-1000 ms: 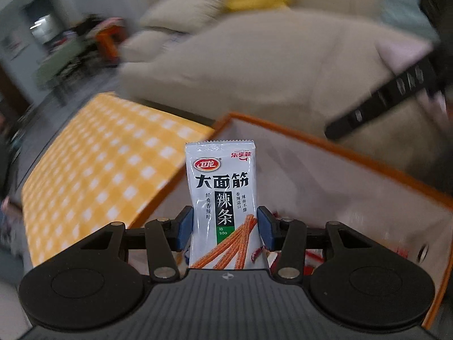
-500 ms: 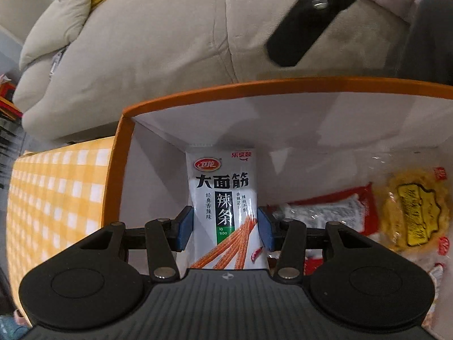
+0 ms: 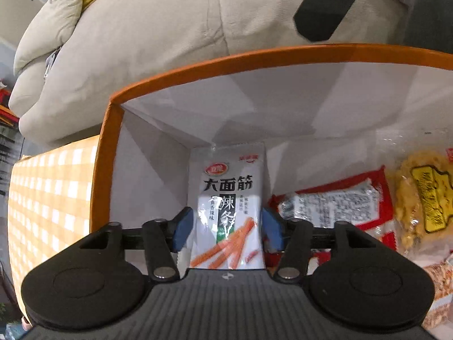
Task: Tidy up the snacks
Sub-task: 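Lower the spicy-strip bag into the box and open the left gripper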
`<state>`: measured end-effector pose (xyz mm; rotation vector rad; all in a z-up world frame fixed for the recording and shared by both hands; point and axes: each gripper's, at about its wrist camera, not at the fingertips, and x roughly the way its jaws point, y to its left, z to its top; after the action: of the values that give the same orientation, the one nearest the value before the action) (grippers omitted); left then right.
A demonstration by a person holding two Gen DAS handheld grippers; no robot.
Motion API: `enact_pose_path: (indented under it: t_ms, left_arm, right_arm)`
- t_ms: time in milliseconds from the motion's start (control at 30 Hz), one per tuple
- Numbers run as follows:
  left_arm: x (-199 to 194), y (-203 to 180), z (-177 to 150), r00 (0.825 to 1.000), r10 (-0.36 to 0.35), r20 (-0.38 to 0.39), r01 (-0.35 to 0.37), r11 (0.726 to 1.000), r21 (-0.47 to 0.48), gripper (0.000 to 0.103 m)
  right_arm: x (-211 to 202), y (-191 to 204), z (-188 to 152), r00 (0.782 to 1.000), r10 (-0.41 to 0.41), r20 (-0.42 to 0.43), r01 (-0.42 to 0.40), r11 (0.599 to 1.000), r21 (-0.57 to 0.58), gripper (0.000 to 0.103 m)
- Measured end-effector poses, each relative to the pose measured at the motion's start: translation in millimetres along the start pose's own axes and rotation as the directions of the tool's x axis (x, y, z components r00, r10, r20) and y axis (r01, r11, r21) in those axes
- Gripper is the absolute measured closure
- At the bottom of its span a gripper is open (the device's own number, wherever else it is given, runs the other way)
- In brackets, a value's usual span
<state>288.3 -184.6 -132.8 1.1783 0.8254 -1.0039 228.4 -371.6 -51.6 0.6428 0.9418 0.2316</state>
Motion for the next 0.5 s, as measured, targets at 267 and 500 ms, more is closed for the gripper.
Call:
enact_pose_path:
  t_ms: [267, 500]
  left_arm:
    - [-43, -6, 6, 0.995, 0.098, 0.032, -0.097, 0.994, -0.05, 0.015]
    - [-101, -27, -15, 0.976, 0.203, 0.075, -0.193, 0.974, -0.121, 0.012]
  right_arm:
    - [-5, 27, -8, 0.999, -0.021, -0.03, 0.016, 0.988, -0.156, 0.091]
    - [-5, 39, -12, 0.997, -0.063, -0.055, 0.051, 0.978, -0.2, 0.046]
